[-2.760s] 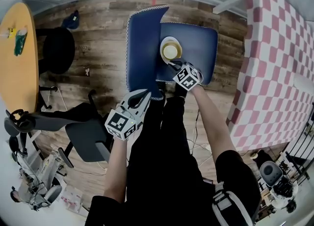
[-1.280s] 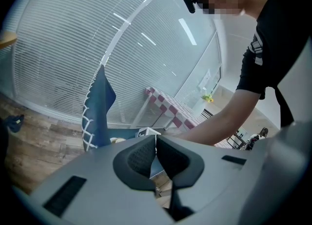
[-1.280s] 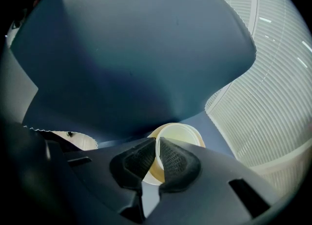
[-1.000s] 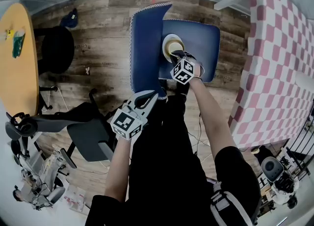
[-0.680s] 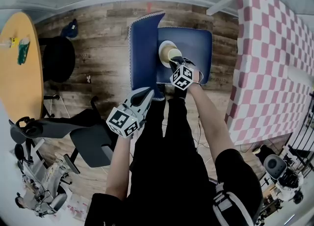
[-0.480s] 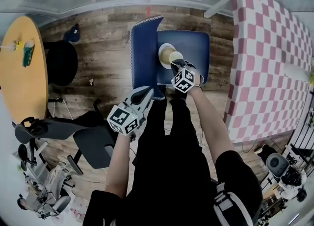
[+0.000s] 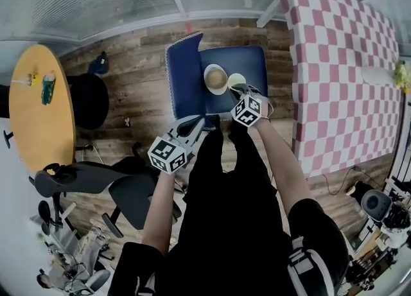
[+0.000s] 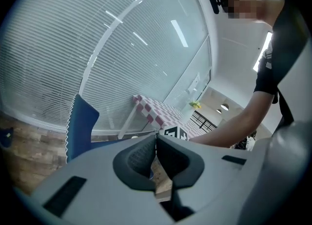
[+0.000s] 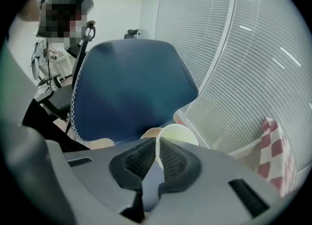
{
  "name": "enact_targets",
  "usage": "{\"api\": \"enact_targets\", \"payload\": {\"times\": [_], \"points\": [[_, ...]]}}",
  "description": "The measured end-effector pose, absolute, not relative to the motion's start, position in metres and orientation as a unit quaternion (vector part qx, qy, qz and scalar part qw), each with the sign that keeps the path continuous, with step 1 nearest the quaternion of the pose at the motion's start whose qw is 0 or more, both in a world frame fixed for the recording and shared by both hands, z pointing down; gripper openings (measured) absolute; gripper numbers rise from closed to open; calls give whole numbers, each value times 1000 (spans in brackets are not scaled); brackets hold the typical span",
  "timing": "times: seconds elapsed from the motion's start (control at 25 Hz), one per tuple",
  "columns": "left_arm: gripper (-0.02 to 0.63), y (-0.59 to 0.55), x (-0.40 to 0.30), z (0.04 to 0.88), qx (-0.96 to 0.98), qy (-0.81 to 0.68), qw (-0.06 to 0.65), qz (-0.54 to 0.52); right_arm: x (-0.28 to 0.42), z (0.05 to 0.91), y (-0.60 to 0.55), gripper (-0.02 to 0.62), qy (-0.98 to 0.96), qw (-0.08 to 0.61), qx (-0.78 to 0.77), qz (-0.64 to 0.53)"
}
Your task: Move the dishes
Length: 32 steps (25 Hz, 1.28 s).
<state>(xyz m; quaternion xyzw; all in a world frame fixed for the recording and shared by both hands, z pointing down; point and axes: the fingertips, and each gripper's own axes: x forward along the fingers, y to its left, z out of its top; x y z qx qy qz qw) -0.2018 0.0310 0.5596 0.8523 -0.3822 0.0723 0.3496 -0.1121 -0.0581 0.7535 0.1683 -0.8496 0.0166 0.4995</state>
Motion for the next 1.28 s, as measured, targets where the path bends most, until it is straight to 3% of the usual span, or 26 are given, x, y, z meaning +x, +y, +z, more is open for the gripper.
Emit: {"api": "enact_targets", "payload": {"times": [0.72, 1.28], "points": [[25, 15, -147, 507, 902, -296, 298, 97, 11, 657, -63, 40, -811, 500, 303, 20], [25, 13, -107, 485, 932, -212, 265, 127, 151, 611, -45, 40, -744, 505, 434, 55]]}}
